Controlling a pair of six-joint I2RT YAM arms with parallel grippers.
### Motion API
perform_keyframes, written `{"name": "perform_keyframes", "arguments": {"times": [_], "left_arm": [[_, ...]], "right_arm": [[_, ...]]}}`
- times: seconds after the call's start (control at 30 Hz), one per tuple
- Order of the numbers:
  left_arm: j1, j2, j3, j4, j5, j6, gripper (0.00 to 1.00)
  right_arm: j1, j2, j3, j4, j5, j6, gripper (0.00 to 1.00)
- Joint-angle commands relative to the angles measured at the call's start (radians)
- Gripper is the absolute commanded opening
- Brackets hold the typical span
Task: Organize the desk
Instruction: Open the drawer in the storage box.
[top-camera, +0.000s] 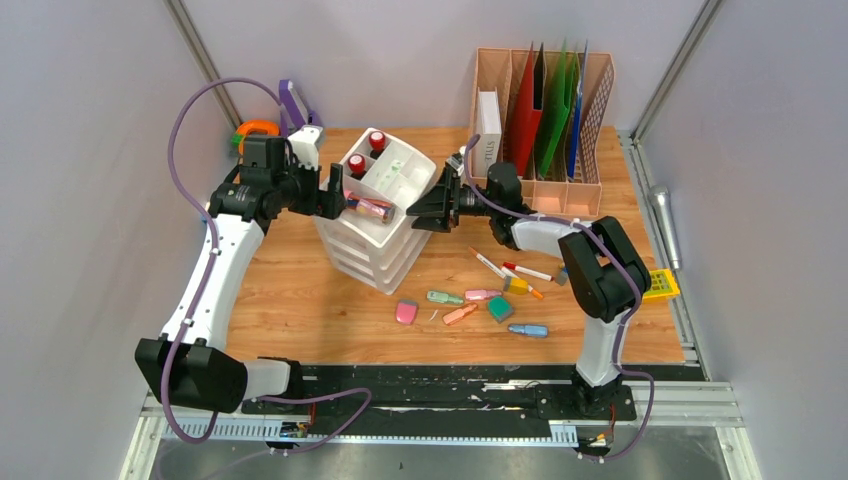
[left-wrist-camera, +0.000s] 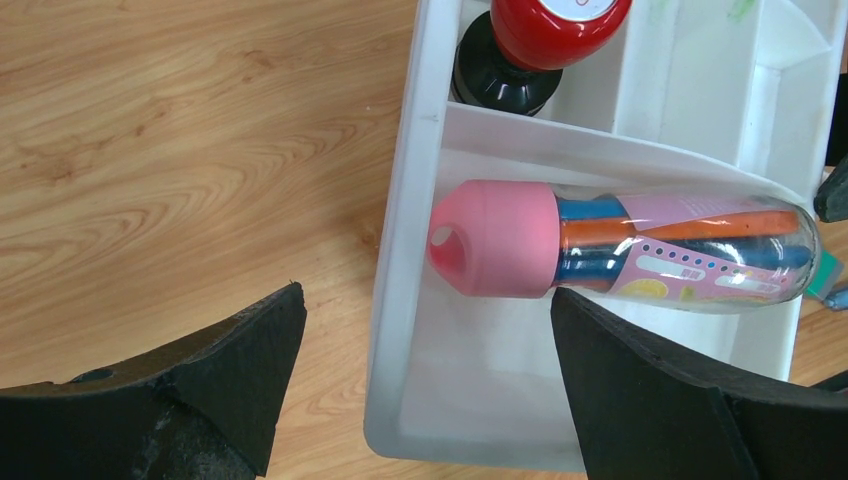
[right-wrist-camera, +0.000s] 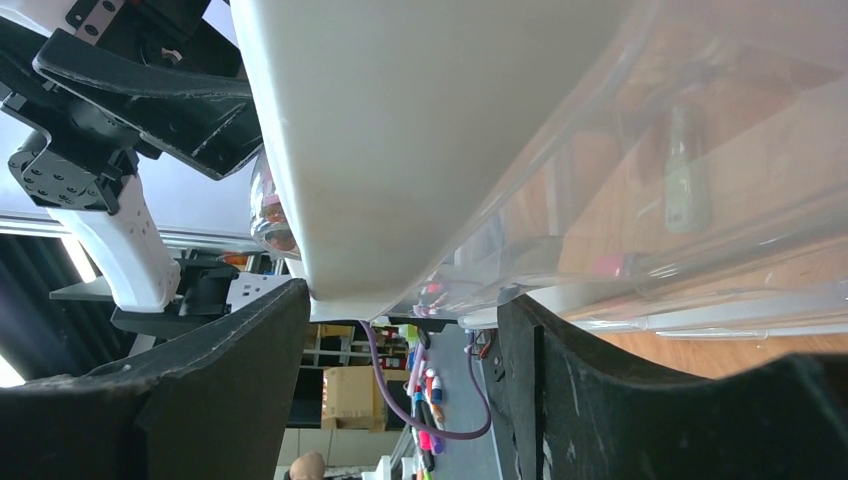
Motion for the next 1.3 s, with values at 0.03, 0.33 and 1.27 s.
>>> {"name": "perform_keyframes", "arguments": {"times": [0.03, 0.33, 1.27], "left_arm": [[-0.003, -0.012, -0.002, 0.013, -0.011, -0.015, 1.00], [-0.002, -0.024, -0.039, 0.039, -0.053, -0.022, 1.00], [-0.002, 0.011, -0.039, 0.110, -0.129, 0.002, 0.90]], "right_arm": [[-0.006, -0.066, -0.022, 0.135, 0.002, 0.031, 0.68], [-0.033, -0.126, -0.057, 0.182, 0.007, 0.109, 0.65], [-0.128, -0.193, -0.162, 0.044, -0.126, -0.096, 0.63]]}}
